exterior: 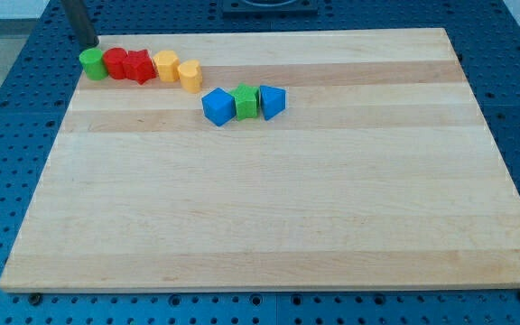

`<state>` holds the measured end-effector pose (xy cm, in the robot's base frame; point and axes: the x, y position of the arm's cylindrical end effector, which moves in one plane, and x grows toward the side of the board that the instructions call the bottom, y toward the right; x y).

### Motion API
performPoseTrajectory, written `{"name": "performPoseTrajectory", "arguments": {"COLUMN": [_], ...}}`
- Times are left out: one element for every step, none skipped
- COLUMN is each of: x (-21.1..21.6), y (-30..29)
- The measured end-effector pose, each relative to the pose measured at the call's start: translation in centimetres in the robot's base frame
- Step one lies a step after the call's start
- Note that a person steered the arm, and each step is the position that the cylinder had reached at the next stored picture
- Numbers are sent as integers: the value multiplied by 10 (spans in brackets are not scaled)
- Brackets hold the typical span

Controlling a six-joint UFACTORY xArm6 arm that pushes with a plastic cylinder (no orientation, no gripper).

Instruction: Nudge the green circle

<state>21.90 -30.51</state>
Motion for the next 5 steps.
{"name": "performPoseTrajectory", "arguments": {"x": [6,17,30,46,69], "y": [0,1,0,1,1]}}
